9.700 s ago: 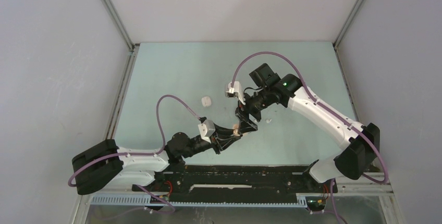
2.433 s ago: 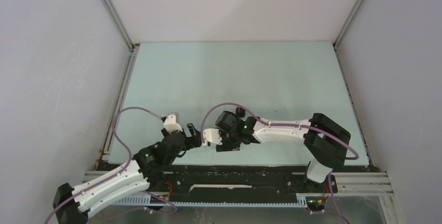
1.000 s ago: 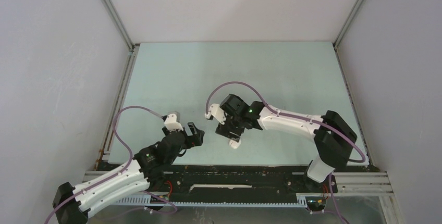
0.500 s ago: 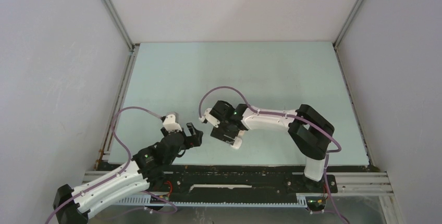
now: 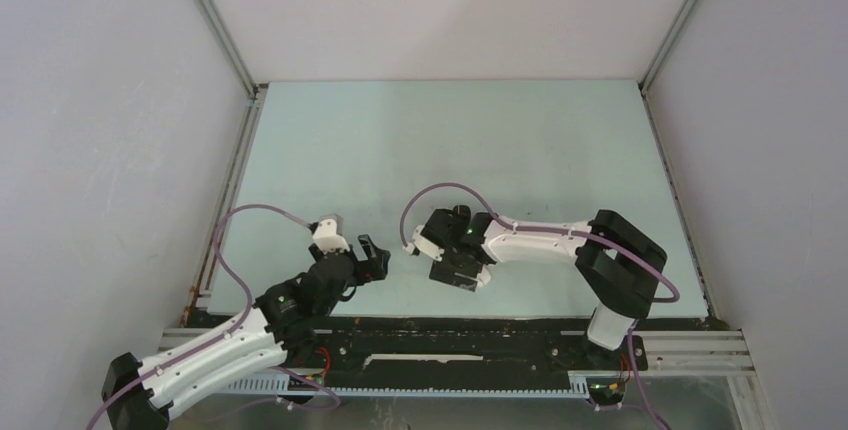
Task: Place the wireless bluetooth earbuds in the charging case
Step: Adjust the charging case at the center of the board.
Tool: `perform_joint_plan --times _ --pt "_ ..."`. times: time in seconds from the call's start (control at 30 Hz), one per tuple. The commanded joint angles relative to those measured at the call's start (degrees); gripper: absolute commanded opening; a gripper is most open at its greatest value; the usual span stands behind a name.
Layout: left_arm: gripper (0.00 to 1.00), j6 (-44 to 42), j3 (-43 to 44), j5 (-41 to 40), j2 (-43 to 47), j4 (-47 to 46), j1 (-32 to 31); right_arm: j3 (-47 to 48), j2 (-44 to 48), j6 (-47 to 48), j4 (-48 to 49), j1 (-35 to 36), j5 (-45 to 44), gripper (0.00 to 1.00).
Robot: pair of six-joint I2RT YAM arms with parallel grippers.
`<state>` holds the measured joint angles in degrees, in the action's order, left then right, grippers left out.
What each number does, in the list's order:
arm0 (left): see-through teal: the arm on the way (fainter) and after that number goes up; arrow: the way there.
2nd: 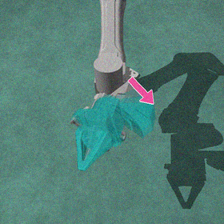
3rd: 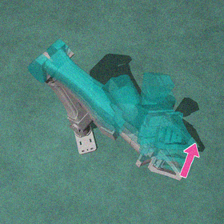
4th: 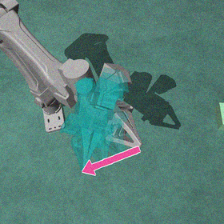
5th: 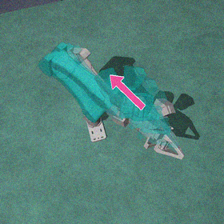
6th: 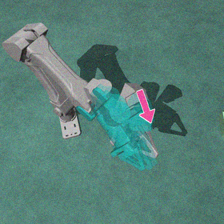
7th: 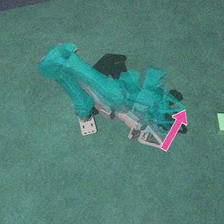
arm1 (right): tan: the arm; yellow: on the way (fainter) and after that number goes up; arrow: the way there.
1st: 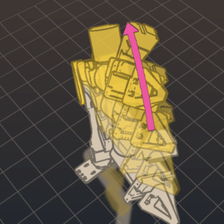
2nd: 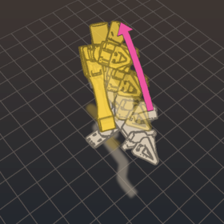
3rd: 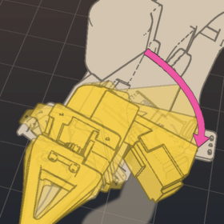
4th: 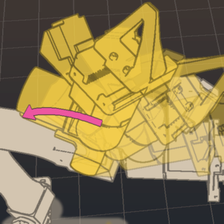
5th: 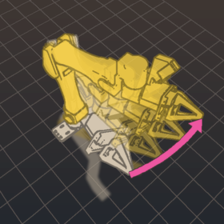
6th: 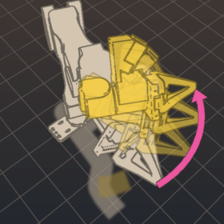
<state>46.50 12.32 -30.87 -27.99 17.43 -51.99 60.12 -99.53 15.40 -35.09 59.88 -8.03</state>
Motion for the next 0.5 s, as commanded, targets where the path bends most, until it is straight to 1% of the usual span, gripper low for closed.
perform_joint_plan --times 0.0,0.27,0.3,0.37,0.47 --pt "0.99 -0.02 -0.59 -0.58 -1.06 -3.22 0.30 -1.05 4.50 1.53 0.78 0.14 -0.36 0.79" --pt "0.99 -0.53 -0.80 -0.80 -0.41 -2.94 0.29 -4.01 13.77 1.93 -0.52 -0.67 3.20 0.79" --pt "0.99 -0.53 -0.88 -0.85 -0.40 -3.09 0.29 -4.31 14.56 1.78 -1.14 -1.18 4.32 0.78" --pt "0.99 -0.54 -0.90 -0.79 -0.63 -3.62 0.28 -4.56 14.89 1.65 -2.85 -2.92 9.36 0.75" --pt "0.99 -0.56 -0.89 -0.60 -1.07 -4.34 0.23 -4.76 13.38 1.30 -4.67 -5.78 13.87 0.70"
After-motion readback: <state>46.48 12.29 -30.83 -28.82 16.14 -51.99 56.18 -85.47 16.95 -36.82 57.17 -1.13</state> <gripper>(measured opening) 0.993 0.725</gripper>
